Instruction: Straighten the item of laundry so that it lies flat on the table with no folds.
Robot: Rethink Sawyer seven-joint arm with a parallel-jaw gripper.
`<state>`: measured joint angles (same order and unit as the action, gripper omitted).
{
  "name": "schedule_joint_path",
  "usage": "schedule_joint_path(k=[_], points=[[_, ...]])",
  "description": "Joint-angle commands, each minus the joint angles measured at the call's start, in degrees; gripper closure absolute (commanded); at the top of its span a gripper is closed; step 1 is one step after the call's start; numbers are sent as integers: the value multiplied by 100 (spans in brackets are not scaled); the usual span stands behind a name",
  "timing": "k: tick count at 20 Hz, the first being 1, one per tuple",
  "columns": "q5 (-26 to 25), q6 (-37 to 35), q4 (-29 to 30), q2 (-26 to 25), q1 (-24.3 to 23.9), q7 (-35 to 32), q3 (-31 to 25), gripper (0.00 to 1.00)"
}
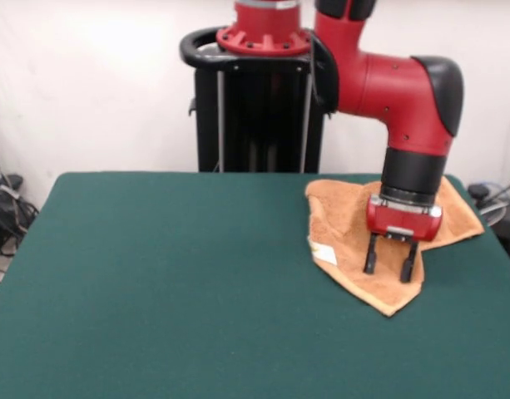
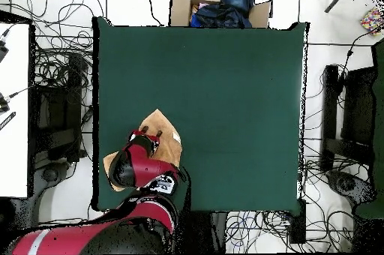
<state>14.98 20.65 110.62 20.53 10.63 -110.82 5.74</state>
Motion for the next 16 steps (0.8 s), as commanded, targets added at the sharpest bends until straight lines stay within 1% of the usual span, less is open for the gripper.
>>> schedule_joint_path(k=[1, 4, 6, 10, 12, 16], points=[[523, -320, -1014, -1161, -199, -985, -524, 100], [539, -413, -958, -1118, -135, -907, -409, 100], [481, -305, -805, -1000, -119, -947, -299, 100], [64, -158, -542, -760, -325, -861, -202, 100], [-260, -132, -436, -684, -544, -773, -184, 100], [-756, 299, -278, -791, -812, -771, 95, 100]])
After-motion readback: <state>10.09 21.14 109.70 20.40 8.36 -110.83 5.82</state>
